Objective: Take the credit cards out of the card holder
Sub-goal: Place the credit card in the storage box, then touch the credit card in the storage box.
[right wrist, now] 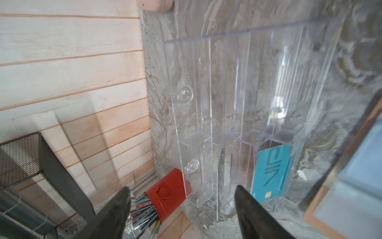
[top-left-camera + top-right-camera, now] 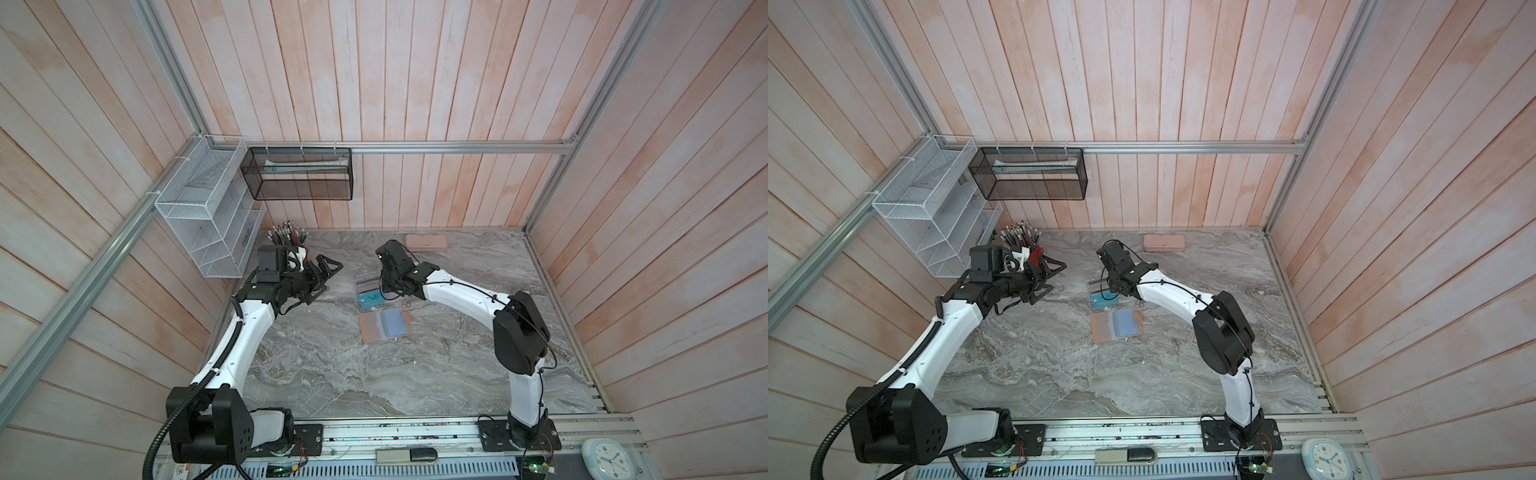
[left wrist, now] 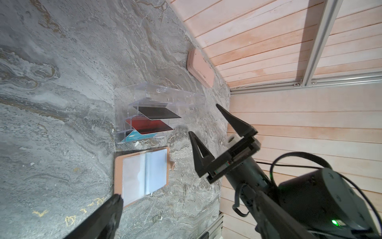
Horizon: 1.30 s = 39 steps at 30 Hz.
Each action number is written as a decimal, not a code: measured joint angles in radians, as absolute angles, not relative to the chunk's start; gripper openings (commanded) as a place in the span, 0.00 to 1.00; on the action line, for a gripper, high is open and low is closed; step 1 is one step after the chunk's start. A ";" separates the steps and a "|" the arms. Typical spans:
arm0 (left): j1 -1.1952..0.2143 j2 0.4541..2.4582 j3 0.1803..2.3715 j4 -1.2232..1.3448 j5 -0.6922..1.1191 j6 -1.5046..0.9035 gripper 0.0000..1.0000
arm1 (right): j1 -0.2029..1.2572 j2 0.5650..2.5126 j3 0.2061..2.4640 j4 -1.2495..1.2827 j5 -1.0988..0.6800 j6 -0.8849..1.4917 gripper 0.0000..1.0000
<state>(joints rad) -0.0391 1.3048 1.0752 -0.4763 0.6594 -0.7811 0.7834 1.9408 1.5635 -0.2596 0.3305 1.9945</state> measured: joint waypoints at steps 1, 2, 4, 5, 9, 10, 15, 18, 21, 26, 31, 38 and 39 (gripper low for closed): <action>-0.043 1.305 1.075 -0.476 0.649 -0.779 1.00 | 0.765 1.899 1.514 -0.229 0.311 1.961 0.94; -0.047 1.305 1.075 -0.476 0.640 -0.777 1.00 | 0.745 1.863 1.471 -0.198 0.291 1.926 0.96; -0.068 1.305 1.075 -0.476 0.616 -0.774 1.00 | 0.695 1.789 1.385 -0.131 0.250 1.837 0.98; -0.080 1.306 1.076 -0.475 0.603 -0.773 1.00 | 0.674 1.762 1.354 -0.106 0.232 1.800 0.98; -0.152 1.330 1.081 -0.471 0.551 -0.770 1.00 | 0.597 1.651 1.202 0.022 0.152 1.597 0.98; -0.171 1.345 1.086 -0.471 0.537 -0.770 1.00 | 0.582 1.630 1.172 0.048 0.125 1.539 0.98; -0.248 1.423 1.110 -0.447 0.480 -0.780 1.00 | 0.511 1.543 1.074 0.096 0.020 1.272 0.98; -0.276 1.471 1.130 -0.426 0.462 -0.796 1.00 | 0.483 1.493 1.042 0.097 -0.028 1.122 0.98; -0.300 1.519 1.162 -0.415 0.440 -0.806 1.00 | 0.480 1.452 1.029 0.105 -0.073 0.971 0.98; -0.341 1.609 1.233 -0.392 0.421 -0.825 1.00 | 0.480 1.386 0.964 0.146 -0.127 0.789 0.98; -0.371 1.685 1.257 -0.364 0.410 -0.852 1.00 | 0.480 1.376 0.930 0.150 -0.148 0.682 0.98; -0.387 1.812 1.323 -0.340 0.403 -0.886 1.00 | 0.480 1.376 0.923 0.155 -0.148 0.605 0.98; -0.387 1.824 1.334 -0.337 0.402 -0.888 1.00 | 0.480 1.374 0.916 0.160 -0.148 0.601 0.98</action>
<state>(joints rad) -0.3874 1.8240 1.3338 -0.3370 0.4015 -0.8875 0.4797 1.3743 0.9157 0.1604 -0.1478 0.6010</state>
